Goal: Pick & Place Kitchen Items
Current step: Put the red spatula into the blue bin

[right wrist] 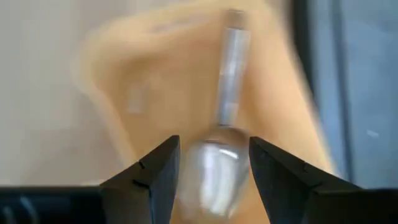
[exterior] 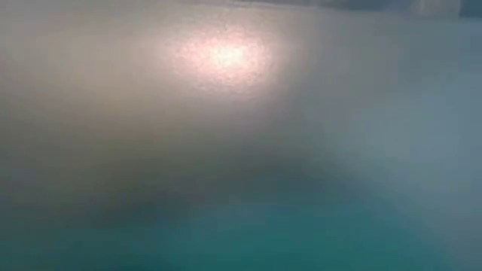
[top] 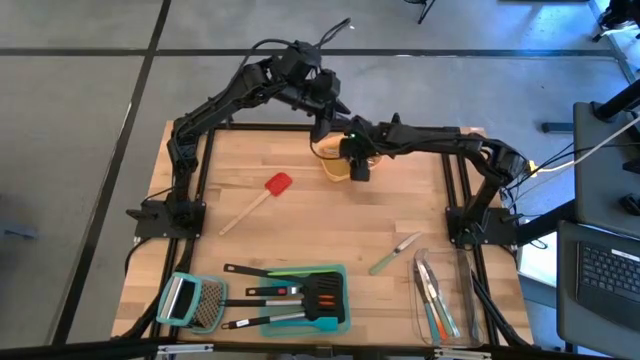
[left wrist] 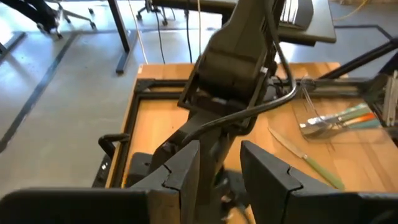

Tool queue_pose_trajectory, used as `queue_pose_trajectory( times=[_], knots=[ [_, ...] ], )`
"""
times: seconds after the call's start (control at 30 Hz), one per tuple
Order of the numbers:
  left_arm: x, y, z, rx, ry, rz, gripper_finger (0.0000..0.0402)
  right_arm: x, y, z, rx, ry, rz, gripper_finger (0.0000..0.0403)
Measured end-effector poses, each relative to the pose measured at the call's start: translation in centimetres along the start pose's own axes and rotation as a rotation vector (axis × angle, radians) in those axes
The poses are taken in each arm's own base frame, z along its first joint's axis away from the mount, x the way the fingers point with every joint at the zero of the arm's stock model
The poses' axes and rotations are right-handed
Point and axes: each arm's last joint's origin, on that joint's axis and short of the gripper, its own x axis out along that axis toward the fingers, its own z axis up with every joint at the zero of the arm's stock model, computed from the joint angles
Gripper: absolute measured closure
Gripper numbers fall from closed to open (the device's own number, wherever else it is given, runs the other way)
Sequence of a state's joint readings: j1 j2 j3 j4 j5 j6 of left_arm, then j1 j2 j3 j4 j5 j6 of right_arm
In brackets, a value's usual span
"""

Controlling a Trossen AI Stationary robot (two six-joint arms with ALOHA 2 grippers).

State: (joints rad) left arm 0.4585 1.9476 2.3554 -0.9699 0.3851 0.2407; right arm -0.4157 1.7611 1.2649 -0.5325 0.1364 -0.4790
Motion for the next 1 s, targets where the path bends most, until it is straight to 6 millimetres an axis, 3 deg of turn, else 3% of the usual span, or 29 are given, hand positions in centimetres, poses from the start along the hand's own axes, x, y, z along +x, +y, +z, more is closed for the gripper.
queue_pose_trajectory(
  times=[0.17, 0.3, 0.63, 0.77, 1.0],
  knots=[
    [0.2, -0.6, -0.3, 0.016, 0.041, -0.022, 0.0297, -0.9, 1.6, 0.4, -0.032, 0.017, 0.187, 0.0217],
    [0.4, -1.3, -0.5, 0.021, 0.074, -0.048, 0.0317, -1.3, 3.2, 0.5, -0.032, 0.039, 0.286, 0.0245],
    [1.8, -4.2, -1.3, 0.042, 0.177, -0.139, 0.0396, -2.2, 7.0, 1.0, -0.098, 0.099, 0.378, 0.0394],
    [2.1, -4.9, -1.4, 0.045, 0.188, -0.15, 0.0398, -2.4, 7.6, 1.2, -0.107, 0.099, 0.384, 0.04],
    [0.4, -5.1, -0.9, 0.039, 0.156, -0.134, 0.0399, -3.2, 7.8, 0.4, -0.088, 0.058, 0.369, 0.0401]
  ],
)
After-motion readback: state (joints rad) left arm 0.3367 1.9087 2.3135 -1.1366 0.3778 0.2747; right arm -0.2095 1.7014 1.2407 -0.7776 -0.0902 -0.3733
